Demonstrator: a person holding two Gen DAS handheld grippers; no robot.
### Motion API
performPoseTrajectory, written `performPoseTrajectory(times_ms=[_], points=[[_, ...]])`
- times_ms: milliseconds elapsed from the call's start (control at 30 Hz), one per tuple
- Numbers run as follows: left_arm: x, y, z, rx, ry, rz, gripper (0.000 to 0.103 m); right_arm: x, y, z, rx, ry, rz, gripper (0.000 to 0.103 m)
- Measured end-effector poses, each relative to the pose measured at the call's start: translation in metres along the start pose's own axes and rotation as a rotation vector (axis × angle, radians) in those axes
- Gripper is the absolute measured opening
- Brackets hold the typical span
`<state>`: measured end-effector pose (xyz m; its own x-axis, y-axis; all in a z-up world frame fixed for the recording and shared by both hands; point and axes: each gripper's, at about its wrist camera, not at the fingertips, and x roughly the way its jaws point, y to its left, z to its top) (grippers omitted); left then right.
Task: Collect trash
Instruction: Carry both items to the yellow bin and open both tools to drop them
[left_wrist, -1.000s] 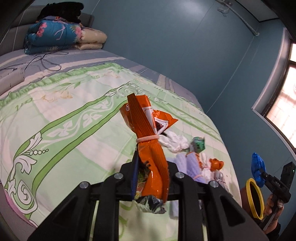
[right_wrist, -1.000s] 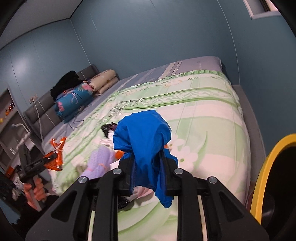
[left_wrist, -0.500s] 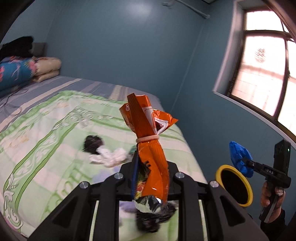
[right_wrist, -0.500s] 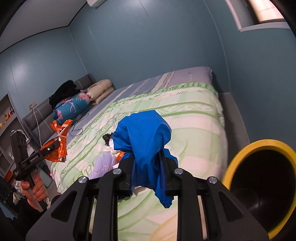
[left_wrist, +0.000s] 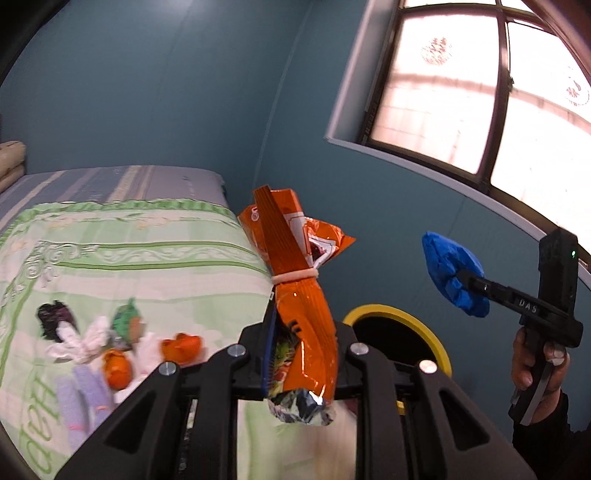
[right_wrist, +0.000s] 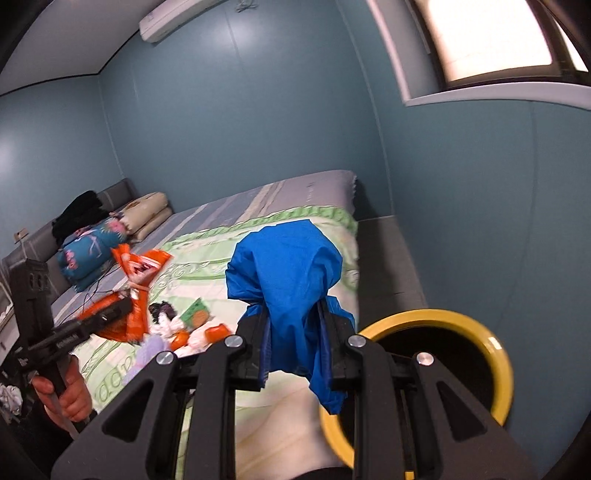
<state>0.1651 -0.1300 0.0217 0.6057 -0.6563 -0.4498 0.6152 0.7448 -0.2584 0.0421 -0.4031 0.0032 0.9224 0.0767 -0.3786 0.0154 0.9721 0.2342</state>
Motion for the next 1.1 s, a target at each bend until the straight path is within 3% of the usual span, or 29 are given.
performPoseTrajectory(times_ms=[467,733,1033,1100], points=[[0.127,-0.103,-0.002,0.094,0.161,-0.156,0.019,-0.040,-0.056,0.030,0.015,-0.042,-0.202,0.020],[0.163,-0.139,0.004,0.100,0.201,-0.219,0.019,-0.039,-0.083,0.044,0.050,-0.034,-0.273,0.021],[0.188,-0.158,-0.001,0.088,0.236,-0.250,0.020,-0.030,-0.100,0.044,0.079,-0.011,-0.287,0.021],[0.188,-0.156,-0.003,0.087,0.240,-0.253,0.027,-0.025,-0.099,0.048,0.089,-0.008,-0.297,0.029]])
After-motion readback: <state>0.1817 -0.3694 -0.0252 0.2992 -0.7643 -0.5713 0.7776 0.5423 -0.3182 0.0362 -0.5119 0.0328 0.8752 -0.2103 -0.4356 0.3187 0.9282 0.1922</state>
